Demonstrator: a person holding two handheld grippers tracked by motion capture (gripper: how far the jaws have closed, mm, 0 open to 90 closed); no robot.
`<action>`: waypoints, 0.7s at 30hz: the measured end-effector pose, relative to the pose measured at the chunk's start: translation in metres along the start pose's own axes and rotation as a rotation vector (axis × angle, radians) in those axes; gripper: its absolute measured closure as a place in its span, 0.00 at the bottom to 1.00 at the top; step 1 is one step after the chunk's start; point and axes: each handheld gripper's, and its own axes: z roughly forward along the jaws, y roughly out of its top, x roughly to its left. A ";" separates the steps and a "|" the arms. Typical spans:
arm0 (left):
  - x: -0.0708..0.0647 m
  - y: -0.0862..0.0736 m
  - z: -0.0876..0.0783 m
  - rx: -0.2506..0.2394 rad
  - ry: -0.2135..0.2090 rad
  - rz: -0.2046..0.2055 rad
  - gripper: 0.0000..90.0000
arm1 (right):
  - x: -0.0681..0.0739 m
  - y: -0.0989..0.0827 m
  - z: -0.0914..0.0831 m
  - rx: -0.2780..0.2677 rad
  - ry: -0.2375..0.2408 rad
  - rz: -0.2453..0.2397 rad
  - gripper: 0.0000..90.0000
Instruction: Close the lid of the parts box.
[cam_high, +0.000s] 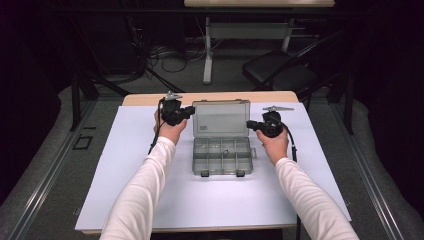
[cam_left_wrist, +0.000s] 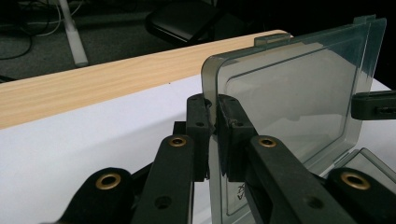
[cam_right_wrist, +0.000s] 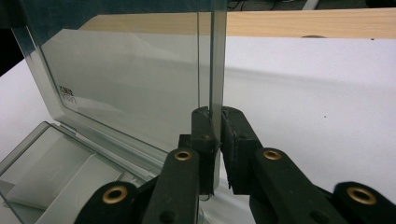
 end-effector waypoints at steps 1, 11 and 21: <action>0.000 0.000 -0.002 0.008 -0.003 0.002 0.93 | 0.000 0.000 0.000 0.001 0.002 0.002 0.93; -0.003 -0.004 -0.007 -0.020 -0.008 0.025 0.93 | 0.001 0.000 -0.004 -0.003 0.018 0.003 0.92; -0.007 -0.007 -0.013 -0.034 -0.006 0.039 0.94 | 0.008 0.003 -0.012 0.013 0.020 -0.020 0.82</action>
